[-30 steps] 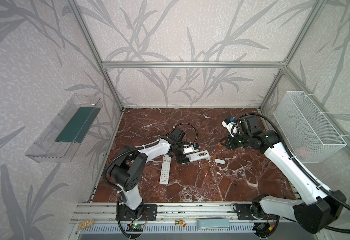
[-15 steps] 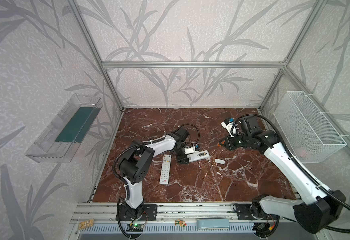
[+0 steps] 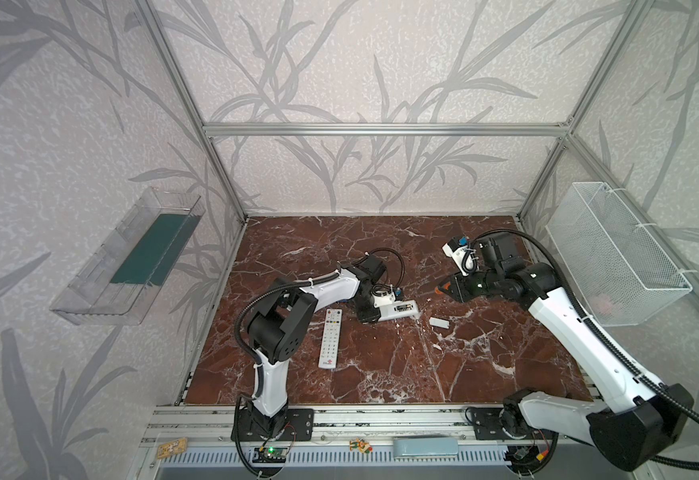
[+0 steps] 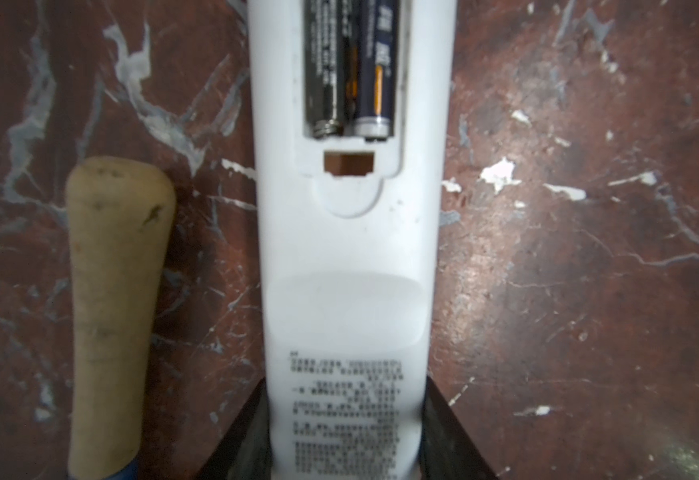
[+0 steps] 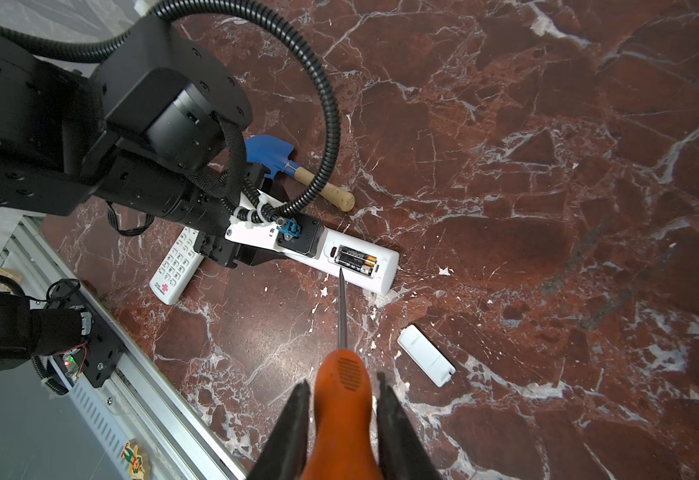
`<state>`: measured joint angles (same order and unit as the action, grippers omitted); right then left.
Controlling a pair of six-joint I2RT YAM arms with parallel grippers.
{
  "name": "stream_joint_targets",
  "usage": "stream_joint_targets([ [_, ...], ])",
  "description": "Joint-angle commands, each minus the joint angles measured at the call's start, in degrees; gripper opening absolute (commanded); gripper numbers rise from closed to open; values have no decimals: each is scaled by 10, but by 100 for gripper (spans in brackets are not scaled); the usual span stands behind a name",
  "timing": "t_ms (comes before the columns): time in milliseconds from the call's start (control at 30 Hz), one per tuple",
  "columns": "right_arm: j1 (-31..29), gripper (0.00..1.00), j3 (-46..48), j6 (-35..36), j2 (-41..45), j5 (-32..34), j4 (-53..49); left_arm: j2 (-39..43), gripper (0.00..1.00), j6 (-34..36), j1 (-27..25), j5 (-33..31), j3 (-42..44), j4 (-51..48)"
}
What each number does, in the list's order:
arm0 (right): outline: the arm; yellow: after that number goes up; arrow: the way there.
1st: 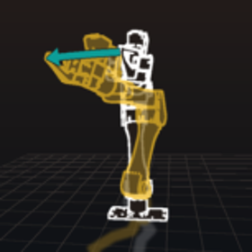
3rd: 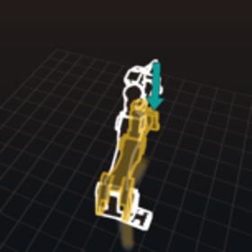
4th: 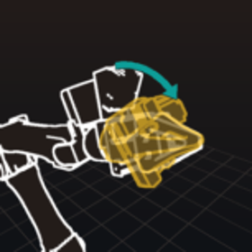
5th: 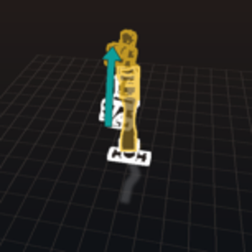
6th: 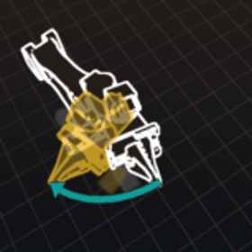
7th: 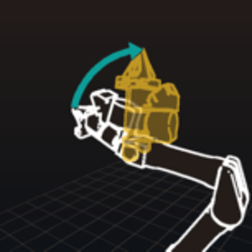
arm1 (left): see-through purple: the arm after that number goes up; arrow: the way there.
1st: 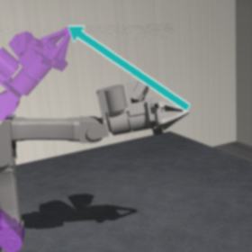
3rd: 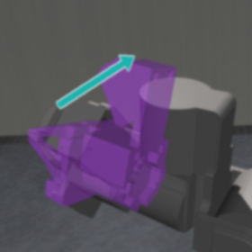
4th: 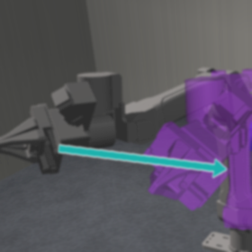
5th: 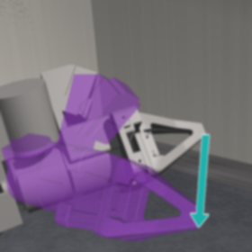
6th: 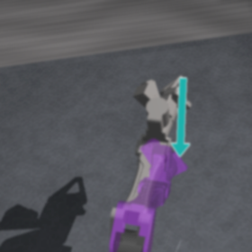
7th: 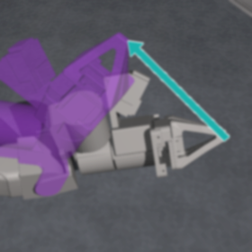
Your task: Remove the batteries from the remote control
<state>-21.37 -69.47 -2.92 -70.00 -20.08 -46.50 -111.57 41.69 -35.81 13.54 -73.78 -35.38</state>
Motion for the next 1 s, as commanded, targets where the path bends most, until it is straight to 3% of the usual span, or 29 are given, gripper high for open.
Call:
stream_joint_targets([
  [0, 2, 2, 0, 4, 20, -8, 3, -11, 41, 10, -2, -7, -3, -34],
  [367, 35, 2, 3, -35, 33, -56, -29, 73, 35, 62, -4, 3, 64, -43],
  [733, 31, 2, 21, -47, 23, -53, -106, 103, 33, 68, -24, 18, 106, -55],
  [967, -15, 2, 28, -57, 1, -2, -118, 103, 32, 62, -31, 24, 113, -57],
])
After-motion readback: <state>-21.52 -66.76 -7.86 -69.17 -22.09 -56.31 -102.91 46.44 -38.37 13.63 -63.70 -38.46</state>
